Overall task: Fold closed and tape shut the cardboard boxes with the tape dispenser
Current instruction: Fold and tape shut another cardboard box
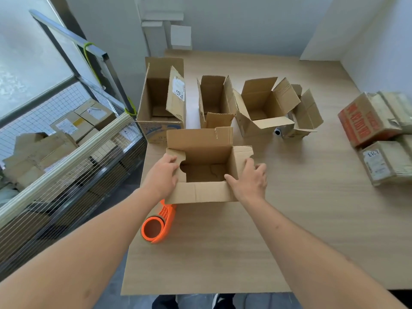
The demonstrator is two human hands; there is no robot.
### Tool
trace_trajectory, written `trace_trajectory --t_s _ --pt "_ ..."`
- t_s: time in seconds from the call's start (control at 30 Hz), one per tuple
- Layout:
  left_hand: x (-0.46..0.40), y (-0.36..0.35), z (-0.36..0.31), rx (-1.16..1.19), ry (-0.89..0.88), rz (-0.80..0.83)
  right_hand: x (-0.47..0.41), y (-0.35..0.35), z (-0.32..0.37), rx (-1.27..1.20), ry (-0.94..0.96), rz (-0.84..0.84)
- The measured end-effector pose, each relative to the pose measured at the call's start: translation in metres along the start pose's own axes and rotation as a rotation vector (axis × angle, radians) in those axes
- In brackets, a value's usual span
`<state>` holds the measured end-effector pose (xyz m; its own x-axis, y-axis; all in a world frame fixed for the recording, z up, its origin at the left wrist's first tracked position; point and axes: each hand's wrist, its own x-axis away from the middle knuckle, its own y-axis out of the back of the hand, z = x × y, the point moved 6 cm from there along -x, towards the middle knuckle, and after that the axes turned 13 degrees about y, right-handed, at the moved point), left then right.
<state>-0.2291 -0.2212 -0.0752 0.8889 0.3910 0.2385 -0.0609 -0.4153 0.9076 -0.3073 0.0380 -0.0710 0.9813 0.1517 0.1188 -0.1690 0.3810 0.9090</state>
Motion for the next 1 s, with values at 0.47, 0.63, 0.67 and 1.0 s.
trace_trajectory --t_s 0.47,0.63,0.67,1.0 --pt "-0.002 -0.008 -0.009 0.068 0.023 -0.044 0.014 -0.008 0.032 0.000 0.602 0.147" --pt "-0.013 0.012 -0.008 0.226 0.140 -0.171 0.023 -0.015 0.028 0.190 0.678 0.480" --pt "-0.017 0.014 -0.008 0.224 0.163 -0.166 0.025 -0.018 0.027 0.240 0.691 0.509" --pt "-0.033 0.014 -0.017 0.214 0.074 -0.007 0.011 0.006 0.015 -0.062 0.586 0.138"
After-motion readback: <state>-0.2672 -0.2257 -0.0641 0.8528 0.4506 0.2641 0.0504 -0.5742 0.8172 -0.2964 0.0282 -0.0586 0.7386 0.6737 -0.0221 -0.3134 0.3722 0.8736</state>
